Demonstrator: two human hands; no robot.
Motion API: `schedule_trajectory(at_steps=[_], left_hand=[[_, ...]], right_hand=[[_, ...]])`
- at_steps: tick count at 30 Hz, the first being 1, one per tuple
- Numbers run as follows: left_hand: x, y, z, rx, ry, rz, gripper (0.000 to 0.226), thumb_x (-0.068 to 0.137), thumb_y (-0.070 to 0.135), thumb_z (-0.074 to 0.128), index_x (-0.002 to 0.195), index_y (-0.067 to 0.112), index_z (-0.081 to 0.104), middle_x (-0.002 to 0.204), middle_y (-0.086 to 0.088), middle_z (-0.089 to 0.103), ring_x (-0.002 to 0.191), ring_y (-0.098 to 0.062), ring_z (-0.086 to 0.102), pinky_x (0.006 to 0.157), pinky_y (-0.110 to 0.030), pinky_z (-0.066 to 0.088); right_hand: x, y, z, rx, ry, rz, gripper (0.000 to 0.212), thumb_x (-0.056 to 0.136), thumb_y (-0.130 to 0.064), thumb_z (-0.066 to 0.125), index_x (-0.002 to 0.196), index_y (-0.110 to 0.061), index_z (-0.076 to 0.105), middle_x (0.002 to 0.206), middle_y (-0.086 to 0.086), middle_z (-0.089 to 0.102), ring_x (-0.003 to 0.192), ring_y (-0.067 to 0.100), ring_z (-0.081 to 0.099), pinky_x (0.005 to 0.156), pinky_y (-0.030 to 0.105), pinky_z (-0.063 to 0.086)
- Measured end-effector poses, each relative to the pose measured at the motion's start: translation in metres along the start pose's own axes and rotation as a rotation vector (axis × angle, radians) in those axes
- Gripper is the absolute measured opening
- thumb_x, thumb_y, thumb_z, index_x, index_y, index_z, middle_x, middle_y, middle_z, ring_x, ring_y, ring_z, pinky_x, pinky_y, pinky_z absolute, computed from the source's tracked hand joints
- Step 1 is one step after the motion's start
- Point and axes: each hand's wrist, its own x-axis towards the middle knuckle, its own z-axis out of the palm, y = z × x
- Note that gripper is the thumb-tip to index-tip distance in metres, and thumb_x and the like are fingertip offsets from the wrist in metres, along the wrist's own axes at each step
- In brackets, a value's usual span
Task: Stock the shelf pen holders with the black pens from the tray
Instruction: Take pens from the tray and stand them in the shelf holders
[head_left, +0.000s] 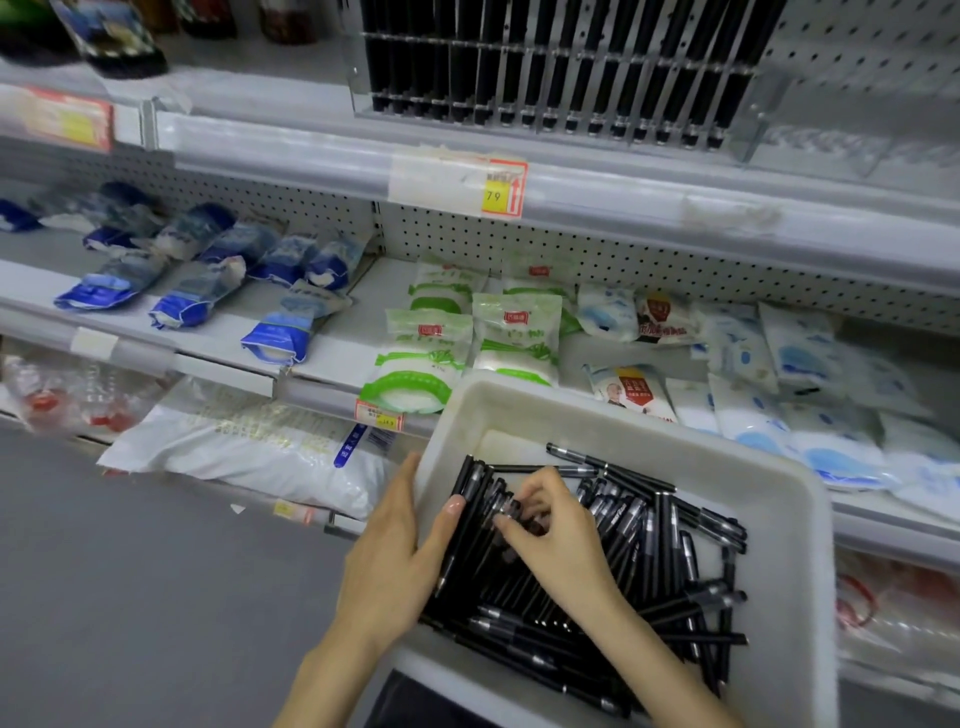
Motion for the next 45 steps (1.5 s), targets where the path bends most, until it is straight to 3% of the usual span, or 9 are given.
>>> schedule_trajectory(at_steps=[3, 7, 10, 14, 19, 22, 28, 35, 45], left_hand=[[0.003, -0.001, -0.001, -0.064, -0.008, 0.02, 0.082, 0.08, 0.068, 0.033, 0.151, 0.034, 0.01, 0.147, 0.028, 0.015, 0.139, 0.005, 0.017, 0.108, -0.02, 0.019], [0.011, 0.01, -0.018, -0.113, 0.024, 0.112, 0.079, 0.085, 0.063, 0.038, 0.153, 0.029, 0.015, 0.156, 0.019, 0.019, 0.14, 0.005, 0.016, 0.11, -0.016, 0.014], [0.028, 0.036, -0.048, -0.09, 0.17, 0.24, 0.068, 0.092, 0.065, 0.038, 0.148, 0.029, 0.025, 0.151, 0.019, 0.028, 0.133, 0.008, 0.025, 0.101, -0.004, 0.018], [0.061, 0.09, -0.096, -0.134, 0.392, 0.43, 0.067, 0.087, 0.06, 0.036, 0.145, 0.025, 0.034, 0.14, 0.018, 0.038, 0.128, 0.004, 0.035, 0.105, -0.018, 0.029], [0.111, 0.151, -0.141, -0.059, 0.559, 0.58, 0.056, 0.098, 0.043, 0.042, 0.145, 0.014, 0.032, 0.14, 0.008, 0.037, 0.127, 0.0, 0.032, 0.1, -0.01, 0.022], [0.145, 0.169, -0.156, -0.029, 0.555, 0.541, 0.06, 0.1, 0.038, 0.044, 0.149, 0.009, 0.023, 0.151, -0.007, 0.032, 0.137, -0.017, 0.031, 0.107, -0.021, 0.022], [0.188, 0.165, -0.163, -0.05, 0.438, 0.469, 0.073, 0.099, 0.046, 0.043, 0.152, 0.015, 0.003, 0.155, -0.012, 0.025, 0.14, -0.021, 0.028, 0.113, -0.034, 0.026], [0.199, 0.152, -0.155, 0.01, 0.451, 0.491, 0.075, 0.098, 0.046, 0.042, 0.153, 0.014, 0.003, 0.151, -0.012, 0.033, 0.136, -0.019, 0.036, 0.107, -0.031, 0.03], [0.209, 0.142, -0.149, 0.103, 0.506, 0.521, 0.07, 0.098, 0.047, 0.041, 0.152, 0.014, 0.012, 0.153, -0.008, 0.03, 0.138, -0.019, 0.033, 0.111, -0.039, 0.03]], right_hand=[[0.001, -0.001, -0.003, 0.173, -0.024, 0.065, 0.028, 0.076, -0.012, 0.077, 0.081, -0.028, 0.054, 0.077, -0.001, 0.064, 0.068, 0.008, 0.061, 0.065, 0.035, 0.055], [0.008, -0.025, -0.029, 0.262, 0.013, -0.041, 0.028, 0.071, -0.008, 0.08, 0.083, -0.025, 0.061, 0.072, -0.003, 0.058, 0.061, 0.001, 0.054, 0.061, 0.016, 0.043], [0.018, -0.066, -0.062, 0.339, 0.009, -0.106, 0.021, 0.072, -0.01, 0.079, 0.082, -0.013, 0.062, 0.07, 0.001, 0.06, 0.057, 0.01, 0.058, 0.054, 0.018, 0.045], [0.032, -0.139, -0.113, 0.39, 0.025, -0.295, 0.023, 0.071, -0.009, 0.076, 0.083, -0.003, 0.057, 0.071, 0.004, 0.067, 0.054, 0.017, 0.064, 0.051, 0.023, 0.052], [0.049, -0.231, -0.174, 0.396, 0.12, -0.607, 0.023, 0.069, -0.011, 0.074, 0.083, -0.005, 0.056, 0.072, 0.006, 0.067, 0.06, 0.021, 0.069, 0.058, 0.022, 0.054], [0.066, -0.271, -0.199, 0.353, 0.164, -0.72, 0.019, 0.077, -0.001, 0.072, 0.085, -0.008, 0.056, 0.077, 0.007, 0.067, 0.064, 0.014, 0.069, 0.062, 0.021, 0.054], [0.123, -0.308, -0.22, 0.203, 0.248, -0.782, 0.02, 0.088, -0.01, 0.065, 0.103, -0.005, 0.053, 0.087, 0.004, 0.066, 0.072, 0.012, 0.07, 0.067, 0.023, 0.055], [0.157, -0.302, -0.205, 0.022, 0.467, -0.897, 0.027, 0.09, -0.023, 0.062, 0.103, -0.014, 0.041, 0.087, 0.001, 0.06, 0.065, 0.006, 0.066, 0.055, 0.016, 0.048], [0.177, -0.303, -0.195, 0.038, 0.452, -0.912, 0.025, 0.088, -0.017, 0.065, 0.098, -0.013, 0.042, 0.084, -0.004, 0.057, 0.067, 0.008, 0.067, 0.056, 0.018, 0.05]])
